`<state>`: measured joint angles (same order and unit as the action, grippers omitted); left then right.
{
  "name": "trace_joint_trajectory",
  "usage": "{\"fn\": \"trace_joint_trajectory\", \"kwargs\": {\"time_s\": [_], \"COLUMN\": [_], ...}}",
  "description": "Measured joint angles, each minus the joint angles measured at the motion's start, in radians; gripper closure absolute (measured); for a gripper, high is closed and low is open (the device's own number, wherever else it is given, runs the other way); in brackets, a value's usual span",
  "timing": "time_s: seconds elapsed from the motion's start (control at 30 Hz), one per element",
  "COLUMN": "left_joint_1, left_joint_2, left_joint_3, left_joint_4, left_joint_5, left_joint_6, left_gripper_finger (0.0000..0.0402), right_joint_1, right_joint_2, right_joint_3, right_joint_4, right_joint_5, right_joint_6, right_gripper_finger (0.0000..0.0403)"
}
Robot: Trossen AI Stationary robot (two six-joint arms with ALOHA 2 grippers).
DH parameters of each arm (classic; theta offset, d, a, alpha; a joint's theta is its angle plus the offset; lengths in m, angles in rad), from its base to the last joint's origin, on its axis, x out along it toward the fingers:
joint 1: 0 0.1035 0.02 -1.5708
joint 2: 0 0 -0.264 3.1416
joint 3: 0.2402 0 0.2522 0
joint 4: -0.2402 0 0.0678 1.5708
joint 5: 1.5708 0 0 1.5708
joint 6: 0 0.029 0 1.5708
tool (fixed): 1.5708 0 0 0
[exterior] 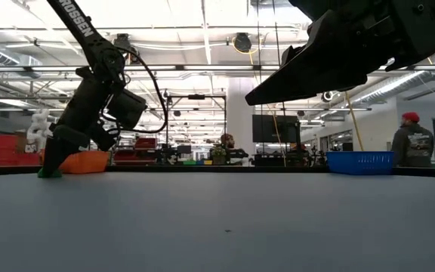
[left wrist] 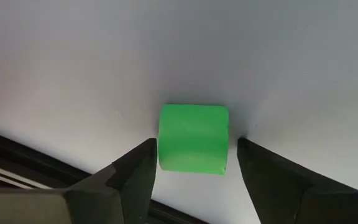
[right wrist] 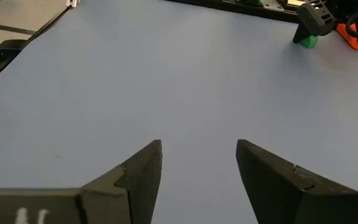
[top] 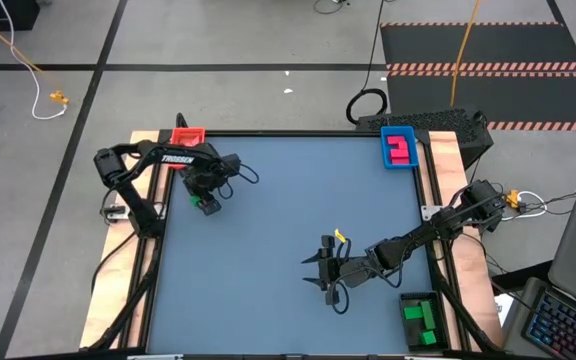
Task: Sort & place blocks by color
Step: Put the green block into the black bin
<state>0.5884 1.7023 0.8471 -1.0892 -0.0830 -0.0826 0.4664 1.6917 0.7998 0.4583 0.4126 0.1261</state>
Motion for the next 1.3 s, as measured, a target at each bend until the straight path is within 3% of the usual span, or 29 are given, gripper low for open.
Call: {"fn": "trace_joint_trajectory", "kwargs": {"time_s": [0.1,0.23,0.53,0.73,0.97,1.3], "left_joint_1": [-0.006,-0.016,-0.041,-0.121,-0.259,-0.504], "left_joint_2": [0.000,0.000,0.000,-0.082,-0.261,-0.335], "left_joint_3": [0.000,-0.001,0.015,0.106,0.150,0.000], "left_joint_4": [0.007,0.013,0.015,0.114,0.507,1.187], "left_joint_5": [0.000,0.003,0.041,0.157,0.275,0.275], "left_joint_6": [-0.002,-0.006,-0.023,-0.006,-0.009,-0.007], "left_gripper_finger": [0.0198,0.0270,0.0270,0.0270,0.0270,0.0270], "right_joint_1": [0.000,0.000,-0.003,-0.021,-0.020,-0.049], "right_joint_2": [0.000,0.000,0.000,0.000,0.000,0.000], "right_joint_3": [0.000,0.000,0.000,0.000,0.000,0.000], "right_joint_4": [0.000,0.000,0.001,0.037,0.117,0.416], "right_joint_5": [0.000,0.000,0.003,0.057,0.176,0.173], "right_joint_6": [0.000,0.000,-0.015,-0.019,-0.153,-0.225], "right_gripper_finger": [0.0200,0.0200,0.0200,0.0200,0.0200,0.0200]}}
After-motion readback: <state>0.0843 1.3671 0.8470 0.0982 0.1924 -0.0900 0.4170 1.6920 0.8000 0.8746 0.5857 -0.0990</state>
